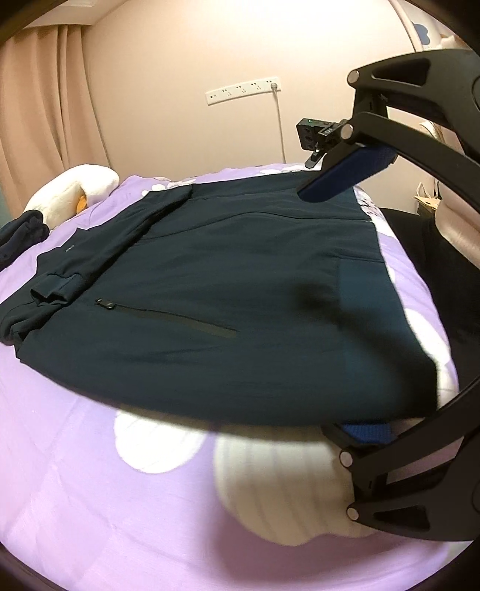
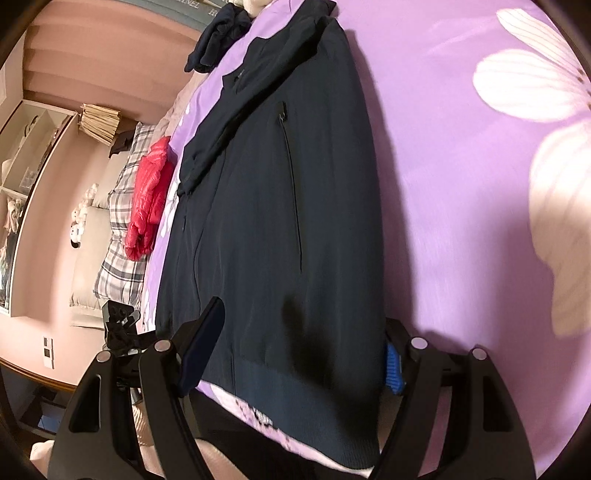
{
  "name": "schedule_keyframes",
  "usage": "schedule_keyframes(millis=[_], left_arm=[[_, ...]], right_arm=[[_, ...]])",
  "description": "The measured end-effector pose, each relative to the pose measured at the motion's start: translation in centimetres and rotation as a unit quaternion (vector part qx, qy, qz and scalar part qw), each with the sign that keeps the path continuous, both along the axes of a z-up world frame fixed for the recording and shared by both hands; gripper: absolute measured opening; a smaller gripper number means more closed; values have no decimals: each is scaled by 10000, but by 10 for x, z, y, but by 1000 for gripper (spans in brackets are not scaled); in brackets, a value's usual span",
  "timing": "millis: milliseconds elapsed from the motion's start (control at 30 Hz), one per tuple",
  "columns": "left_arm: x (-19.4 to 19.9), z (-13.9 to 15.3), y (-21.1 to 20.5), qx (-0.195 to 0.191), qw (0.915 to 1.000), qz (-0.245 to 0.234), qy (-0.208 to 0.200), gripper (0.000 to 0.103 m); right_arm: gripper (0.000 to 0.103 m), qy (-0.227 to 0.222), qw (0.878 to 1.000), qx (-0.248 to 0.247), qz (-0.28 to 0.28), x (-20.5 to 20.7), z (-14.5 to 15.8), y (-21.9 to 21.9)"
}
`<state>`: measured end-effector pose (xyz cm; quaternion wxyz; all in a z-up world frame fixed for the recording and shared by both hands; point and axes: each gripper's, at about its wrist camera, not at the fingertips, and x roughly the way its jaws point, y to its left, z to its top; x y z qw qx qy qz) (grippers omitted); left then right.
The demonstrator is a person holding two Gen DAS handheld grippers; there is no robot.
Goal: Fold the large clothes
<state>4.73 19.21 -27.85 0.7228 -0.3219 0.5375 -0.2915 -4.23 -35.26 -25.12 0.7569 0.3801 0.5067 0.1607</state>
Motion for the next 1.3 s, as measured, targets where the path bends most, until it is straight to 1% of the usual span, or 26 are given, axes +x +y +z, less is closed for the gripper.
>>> schedule_keyframes(millis=[100,233,267,300,333,367,400,433,467,500,567,633,700,767,867,900,967,1100,1300], left_arm=[[1,0,-5,76,9999,73,-17,101],[6,-1,-9,153,9997,205,-20,100],[7,0,-11,199,9996,221,-34,97],[9,0,-13,279,9993,234,-49,92],[8,1,-14,342,9991,242,-57,89],[7,0,-14,393,9989,253,-59,80],[9,-1,-15,428,9987,284,-22,67],[10,-4,-14,392,9987,315,32,61],[11,-7,-12,333,9987,371,104,54],[12,-11,-10,272,9985,439,167,50],[11,-14,-7,180,9982,534,208,46],[10,-14,-7,184,9980,566,199,45],[10,-13,-8,293,9978,574,181,40],[10,-12,-10,406,9973,587,168,36],[9,-11,-11,558,9965,601,150,31],[8,-10,-12,652,9959,610,137,28],[7,-9,-14,768,9949,637,128,27],[5,-6,-16,948,9932,671,81,23],[5,-3,-18,1121,9914,677,19,22]], right_arm=[[75,32,9999,20,108,-8,-2,5],[75,-33,10000,-73,23,-8,-3,9],[76,-49,9999,-90,21,-7,-3,10],[76,-74,9999,-144,35,-4,-1,13],[76,-107,9997,-207,57,-2,0,15],[75,-152,9994,-286,85,0,0,18],[75,-187,9991,-362,106,2,0,20],[73,-216,9988,-433,123,4,0,22],[69,-240,9983,-521,134,6,0,24],[67,-250,9980,-574,132,7,-1,24],[60,-264,9978,-607,102,10,-3,24],[55,-273,9978,-608,65,11,-5,24],[49,-287,9976,-627,36,12,-7,23],[39,-296,9972,-681,16,11,-7,23],[30,-316,9971,-691,-33,8,-8,22],[29,-321,9972,-679,-53,7,-9,22],[26,-331,9972,-659,-74,6,-9,22],[25,-356,9973,-642,-73,6,-7,23],[24,-408,9973,-607,-56,6,-3,24]])
